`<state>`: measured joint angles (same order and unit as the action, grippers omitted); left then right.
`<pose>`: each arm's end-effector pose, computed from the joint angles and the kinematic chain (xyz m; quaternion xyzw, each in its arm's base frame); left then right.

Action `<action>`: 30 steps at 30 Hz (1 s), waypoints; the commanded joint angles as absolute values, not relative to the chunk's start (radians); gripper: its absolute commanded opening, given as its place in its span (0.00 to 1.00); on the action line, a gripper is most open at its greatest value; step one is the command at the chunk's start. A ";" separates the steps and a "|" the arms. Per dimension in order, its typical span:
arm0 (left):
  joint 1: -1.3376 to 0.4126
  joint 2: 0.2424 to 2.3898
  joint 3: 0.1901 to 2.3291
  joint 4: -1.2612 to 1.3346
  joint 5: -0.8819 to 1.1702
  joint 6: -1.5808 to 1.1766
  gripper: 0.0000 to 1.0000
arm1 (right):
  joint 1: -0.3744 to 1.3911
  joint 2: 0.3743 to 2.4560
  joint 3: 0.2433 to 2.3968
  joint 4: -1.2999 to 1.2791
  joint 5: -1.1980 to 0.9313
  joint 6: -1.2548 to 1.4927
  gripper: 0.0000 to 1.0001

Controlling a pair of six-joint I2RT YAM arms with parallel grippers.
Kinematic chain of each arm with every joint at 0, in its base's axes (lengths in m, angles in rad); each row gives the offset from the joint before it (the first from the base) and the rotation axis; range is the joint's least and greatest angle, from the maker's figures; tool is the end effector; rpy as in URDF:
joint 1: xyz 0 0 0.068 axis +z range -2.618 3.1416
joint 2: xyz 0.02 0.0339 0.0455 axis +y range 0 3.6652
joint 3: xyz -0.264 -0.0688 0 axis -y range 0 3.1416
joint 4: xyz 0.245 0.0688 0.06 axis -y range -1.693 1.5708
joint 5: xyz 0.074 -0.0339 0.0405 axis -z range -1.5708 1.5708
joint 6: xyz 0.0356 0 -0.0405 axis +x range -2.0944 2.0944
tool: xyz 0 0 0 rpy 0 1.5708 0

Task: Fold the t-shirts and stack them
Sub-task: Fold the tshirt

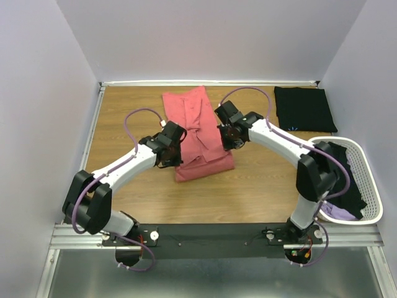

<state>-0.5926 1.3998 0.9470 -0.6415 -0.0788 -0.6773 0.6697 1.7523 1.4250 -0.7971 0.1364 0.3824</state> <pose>0.2271 -0.1495 0.2231 -0.0504 0.9697 -0.1091 0.2126 0.2900 0.2235 0.2527 -0.1244 0.9651 0.0534 0.2243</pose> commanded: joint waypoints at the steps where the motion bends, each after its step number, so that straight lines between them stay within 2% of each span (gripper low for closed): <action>1: -0.539 1.465 1.000 -0.532 -0.195 -0.577 0.00 | 0.655 1.834 1.514 -0.730 0.248 0.304 0.01; 12: -0.442 1.594 1.061 -0.403 -0.276 -0.480 0.00 | 0.627 1.974 1.646 -0.638 0.275 0.229 0.01; 30: -0.413 1.746 1.108 -0.314 -0.288 -0.431 0.00 | 0.586 2.079 1.606 -0.575 0.247 0.225 0.01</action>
